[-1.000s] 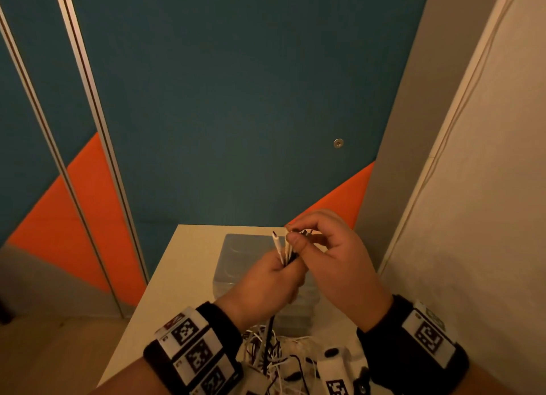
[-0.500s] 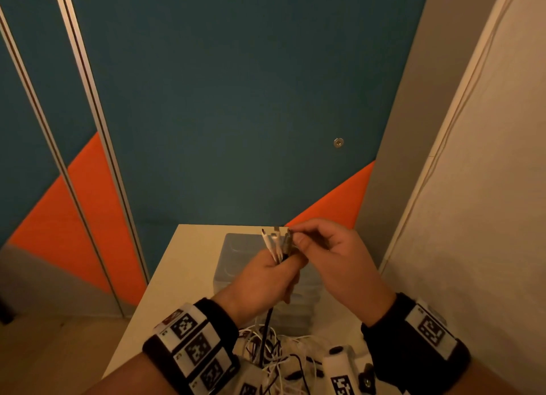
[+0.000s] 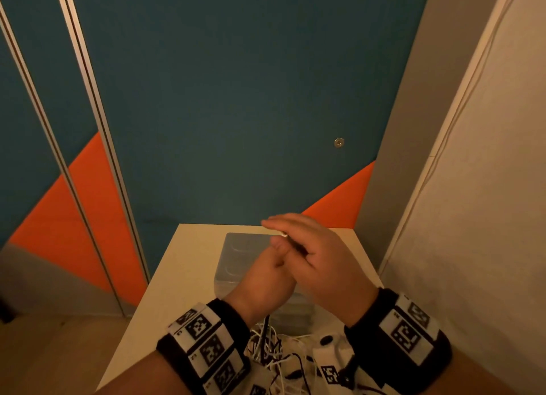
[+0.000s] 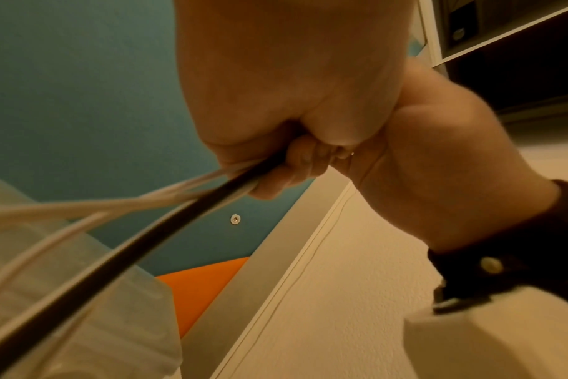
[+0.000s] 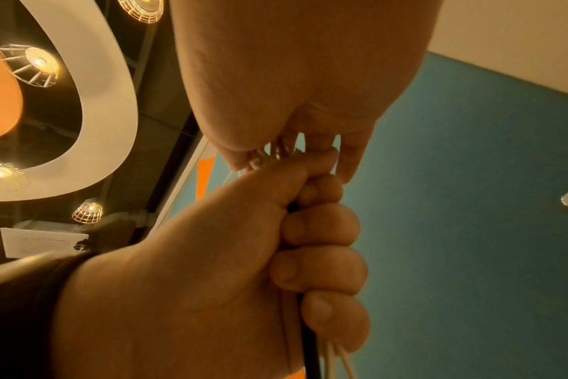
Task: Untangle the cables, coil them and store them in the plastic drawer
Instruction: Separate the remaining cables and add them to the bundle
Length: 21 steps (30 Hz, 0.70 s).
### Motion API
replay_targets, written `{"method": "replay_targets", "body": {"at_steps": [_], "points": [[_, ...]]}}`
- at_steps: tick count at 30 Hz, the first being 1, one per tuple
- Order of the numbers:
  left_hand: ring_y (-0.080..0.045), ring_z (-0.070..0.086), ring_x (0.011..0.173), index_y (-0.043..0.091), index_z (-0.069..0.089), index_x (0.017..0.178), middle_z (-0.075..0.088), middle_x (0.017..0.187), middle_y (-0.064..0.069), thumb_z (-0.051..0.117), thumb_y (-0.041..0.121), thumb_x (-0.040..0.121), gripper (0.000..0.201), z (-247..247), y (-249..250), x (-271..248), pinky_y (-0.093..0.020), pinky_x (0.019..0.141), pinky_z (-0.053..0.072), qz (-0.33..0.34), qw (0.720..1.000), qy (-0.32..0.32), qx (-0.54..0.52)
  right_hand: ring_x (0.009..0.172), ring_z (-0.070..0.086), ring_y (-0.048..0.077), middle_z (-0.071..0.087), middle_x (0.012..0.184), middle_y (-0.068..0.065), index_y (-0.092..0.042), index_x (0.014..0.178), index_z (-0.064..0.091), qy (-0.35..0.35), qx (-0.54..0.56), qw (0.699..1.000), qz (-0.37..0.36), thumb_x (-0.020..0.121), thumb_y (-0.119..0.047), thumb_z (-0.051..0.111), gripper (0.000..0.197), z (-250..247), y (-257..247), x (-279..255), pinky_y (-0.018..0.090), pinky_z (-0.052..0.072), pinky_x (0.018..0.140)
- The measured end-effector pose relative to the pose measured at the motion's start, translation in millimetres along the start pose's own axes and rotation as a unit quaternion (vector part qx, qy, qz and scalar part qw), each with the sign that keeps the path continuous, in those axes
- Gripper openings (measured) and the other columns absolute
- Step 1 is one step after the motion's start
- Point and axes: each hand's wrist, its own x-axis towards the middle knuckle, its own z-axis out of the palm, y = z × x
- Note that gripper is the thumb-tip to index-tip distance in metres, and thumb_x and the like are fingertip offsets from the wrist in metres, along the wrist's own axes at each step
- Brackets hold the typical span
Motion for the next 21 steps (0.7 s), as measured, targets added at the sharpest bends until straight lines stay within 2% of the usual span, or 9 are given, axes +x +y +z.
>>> {"method": "replay_targets", "body": {"at_steps": [1, 3, 5, 8, 11, 13, 18, 20, 21], "points": [[0.000, 0.063, 0.102, 0.024, 0.062, 0.109, 0.070, 0.097, 0.021, 0.049, 0.019, 0.093, 0.022, 0.1, -3.0, 0.1, -0.022, 0.088, 0.053, 0.016, 1.000, 0.015, 0.005, 0.115, 0.053, -0.004, 0.062, 0.120, -0.013, -0.023, 0.121, 0.064, 0.004, 0.003, 1.000, 0.010, 0.095, -0.021, 0.054, 0.028, 0.9, 1.1, -0.1, 0.016, 0.041, 0.098], [-0.003, 0.066, 0.102, 0.030, 0.062, 0.104, 0.071, 0.100, 0.019, 0.047, 0.009, 0.092, 0.028, -0.4, -3.0, -1.5, -0.027, 0.087, 0.054, 0.010, 1.000, 0.026, 0.008, 0.114, 0.054, -0.004, 0.063, 0.119, -0.013, -0.023, 0.119, 0.065, 0.007, 0.009, 1.000, 0.025, 0.095, -0.022, 0.054, 0.027, 2.9, 2.1, 0.6, 0.016, 0.041, 0.097], [-0.001, 0.067, 0.095, 0.027, 0.063, 0.103, 0.073, 0.095, 0.018, 0.045, 0.001, 0.096, 0.033, -1.3, -2.9, -2.6, -0.022, 0.078, 0.053, -0.003, 1.000, 0.023, -0.014, 0.112, 0.054, -0.002, 0.061, 0.118, -0.014, -0.024, 0.121, 0.064, -0.002, 0.018, 0.999, 0.030, 0.094, -0.025, 0.055, 0.028, 2.6, 2.2, 0.4, 0.016, 0.041, 0.096], [0.009, 0.062, 0.066, 0.021, 0.061, 0.087, 0.069, 0.069, 0.022, 0.039, -0.008, 0.100, 0.039, -3.1, 3.3, -2.9, -0.008, 0.059, 0.044, -0.016, 1.000, 0.005, -0.016, 0.117, 0.052, 0.001, 0.057, 0.122, -0.014, -0.028, 0.125, 0.061, -0.028, 0.031, 0.999, 0.027, 0.092, -0.032, 0.050, 0.035, -0.2, 2.2, -1.7, 0.018, 0.040, 0.100], [0.007, 0.052, 0.047, 0.020, 0.055, 0.071, 0.058, 0.049, 0.018, 0.039, -0.008, 0.098, 0.042, -1.4, 3.0, -2.5, -0.008, 0.050, 0.037, -0.036, 0.998, 0.025, -0.042, 0.118, 0.054, 0.005, 0.060, 0.120, -0.011, -0.025, 0.119, 0.065, -0.020, 0.054, 0.997, 0.042, 0.095, -0.023, 0.047, 0.030, 0.8, 3.9, -2.1, 0.026, 0.043, 0.101], [0.007, 0.053, 0.049, 0.017, 0.056, 0.074, 0.059, 0.052, 0.018, 0.038, -0.008, 0.098, 0.040, -0.6, 1.4, -2.3, -0.009, 0.051, 0.038, -0.035, 0.997, 0.029, -0.060, 0.116, 0.055, 0.006, 0.061, 0.119, -0.008, -0.022, 0.120, 0.065, -0.023, 0.059, 0.997, 0.047, 0.094, -0.017, 0.048, 0.032, 3.1, 4.3, -2.5, 0.028, 0.043, 0.101], [0.004, 0.064, 0.077, 0.013, 0.064, 0.098, 0.072, 0.079, 0.016, 0.038, -0.005, 0.101, 0.031, 2.0, -4.1, -0.6, -0.012, 0.067, 0.047, -0.033, 0.997, 0.016, -0.069, 0.114, 0.055, 0.000, 0.062, 0.119, -0.012, -0.026, 0.134, 0.055, -0.015, 0.066, 0.995, 0.067, 0.092, -0.012, 0.053, 0.044, 1.2, 7.6, -2.3, 0.018, 0.042, 0.098], [-0.004, 0.067, 0.092, 0.015, 0.066, 0.105, 0.073, 0.092, 0.012, 0.041, 0.001, 0.101, 0.029, 1.4, -6.7, 2.2, -0.021, 0.076, 0.051, -0.027, 0.997, 0.026, -0.061, 0.118, 0.052, -0.002, 0.059, 0.125, -0.014, -0.030, 0.137, 0.050, -0.007, 0.065, 0.994, 0.084, 0.091, -0.018, 0.056, 0.048, 0.9, 10.4, -3.5, 0.018, 0.041, 0.100], [-0.008, 0.066, 0.094, 0.018, 0.068, 0.105, 0.073, 0.094, 0.009, 0.043, 0.004, 0.101, 0.029, 0.3, -8.6, 3.5, -0.027, 0.078, 0.052, -0.024, 0.998, 0.027, -0.049, 0.121, 0.049, -0.004, 0.056, 0.129, -0.015, -0.033, 0.139, 0.045, -0.016, 0.064, 0.993, 0.101, 0.089, -0.024, 0.060, 0.053, 1.2, 11.6, -4.4, 0.017, 0.041, 0.101]]}}
